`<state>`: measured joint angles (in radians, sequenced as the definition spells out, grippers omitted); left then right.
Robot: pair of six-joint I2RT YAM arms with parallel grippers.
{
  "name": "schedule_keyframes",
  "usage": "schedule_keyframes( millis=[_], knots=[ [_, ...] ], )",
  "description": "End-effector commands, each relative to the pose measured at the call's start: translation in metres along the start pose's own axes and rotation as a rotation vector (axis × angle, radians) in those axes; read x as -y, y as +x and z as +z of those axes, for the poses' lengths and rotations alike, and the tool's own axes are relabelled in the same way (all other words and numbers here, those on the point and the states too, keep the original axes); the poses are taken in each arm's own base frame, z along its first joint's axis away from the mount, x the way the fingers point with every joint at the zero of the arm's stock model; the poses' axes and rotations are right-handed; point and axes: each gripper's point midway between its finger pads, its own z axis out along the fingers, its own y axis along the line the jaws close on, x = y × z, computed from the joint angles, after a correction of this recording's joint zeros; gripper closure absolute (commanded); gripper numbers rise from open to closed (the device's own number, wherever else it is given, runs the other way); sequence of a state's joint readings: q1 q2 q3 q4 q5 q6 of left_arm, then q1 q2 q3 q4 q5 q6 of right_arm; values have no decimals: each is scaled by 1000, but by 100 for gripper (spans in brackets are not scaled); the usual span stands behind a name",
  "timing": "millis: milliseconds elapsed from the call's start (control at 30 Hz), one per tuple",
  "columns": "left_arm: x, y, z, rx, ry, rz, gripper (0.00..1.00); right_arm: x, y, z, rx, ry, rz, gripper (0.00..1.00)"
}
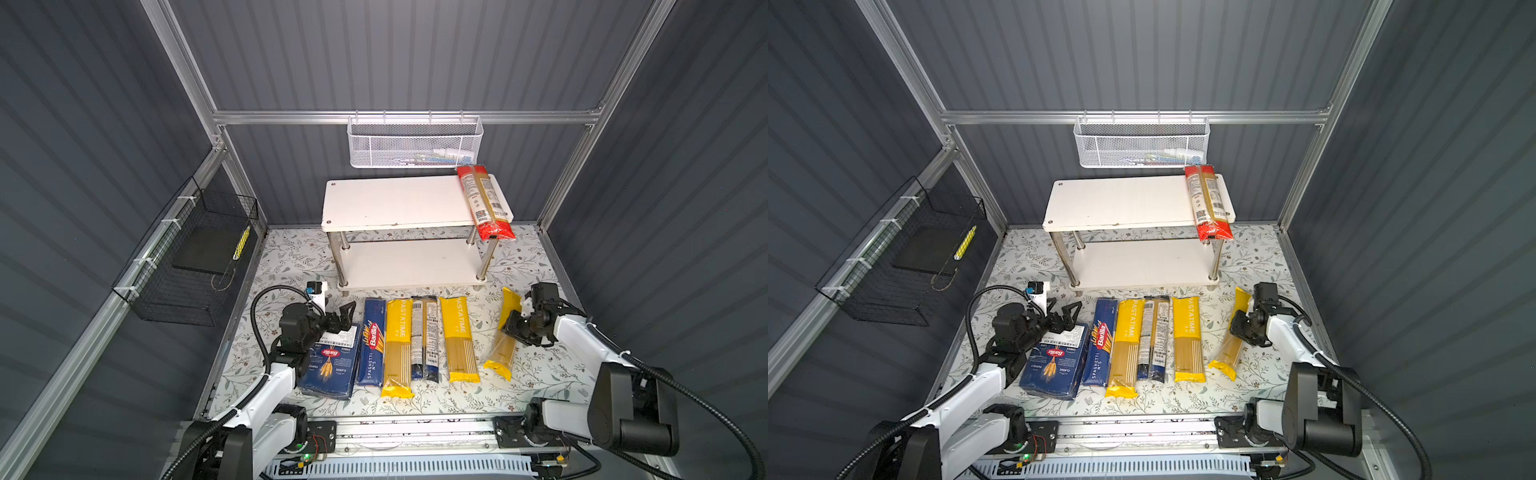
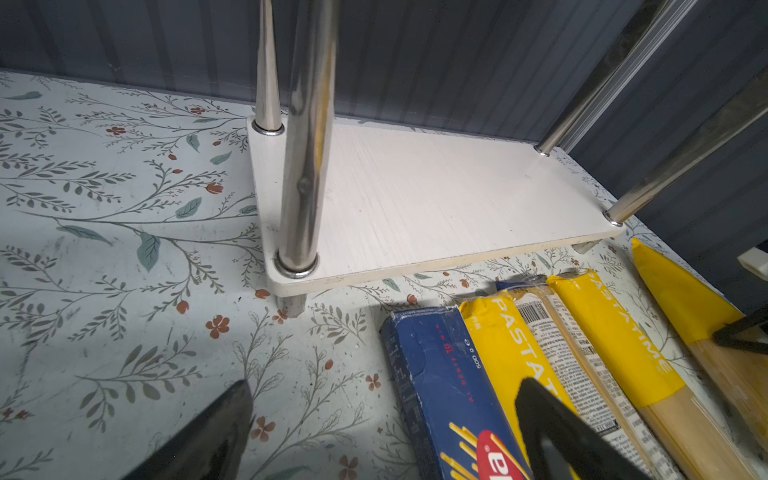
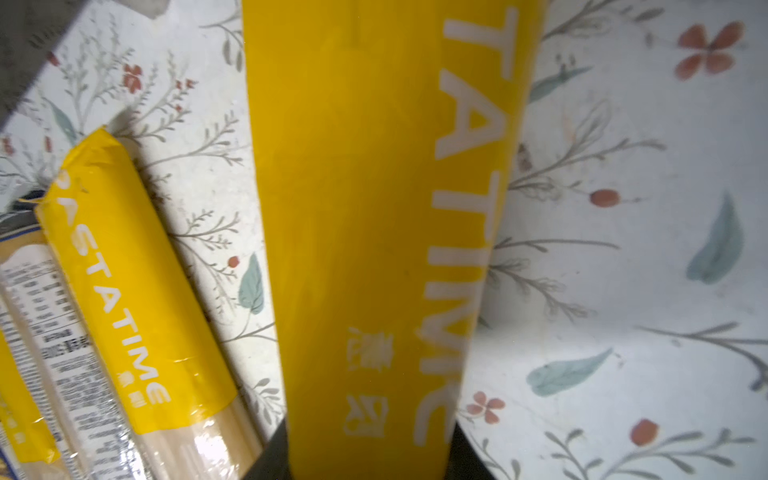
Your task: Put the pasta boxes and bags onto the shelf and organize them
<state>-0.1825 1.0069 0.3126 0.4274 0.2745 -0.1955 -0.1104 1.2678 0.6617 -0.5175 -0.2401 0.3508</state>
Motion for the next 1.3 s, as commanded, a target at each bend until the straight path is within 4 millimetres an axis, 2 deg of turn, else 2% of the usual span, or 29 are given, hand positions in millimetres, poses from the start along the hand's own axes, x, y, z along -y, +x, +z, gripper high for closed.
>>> schedule_keyframes(
  millis=[0,100,433,567,667,767,1067,1200,1267],
  knots=[
    [5,-2,-1,11,21,12,0,-34,-17,-14,84,-168,-50,67],
    [5,-2,0,7,23,10,0,-43,-18,-21,104,-222,-56,70],
    [4,-1,1,3,22,9,0,-46,-19,-37,129,-217,-68,77],
    [5,0,2,-1,25,7,0,-40,-8,-31,80,-159,-66,76],
    [5,0,1,0,25,7,0,-24,-2,-23,60,-33,-79,74],
    [5,0,1,2,25,8,0,-19,-1,-20,45,15,-88,74],
    [5,0,1,1,25,8,0,-13,1,-5,1,126,-125,64],
    [5,0,1,0,25,8,0,-13,0,0,-18,140,-124,49],
    [5,-1,0,2,25,9,0,-15,1,-2,-22,142,-128,37]
  ],
)
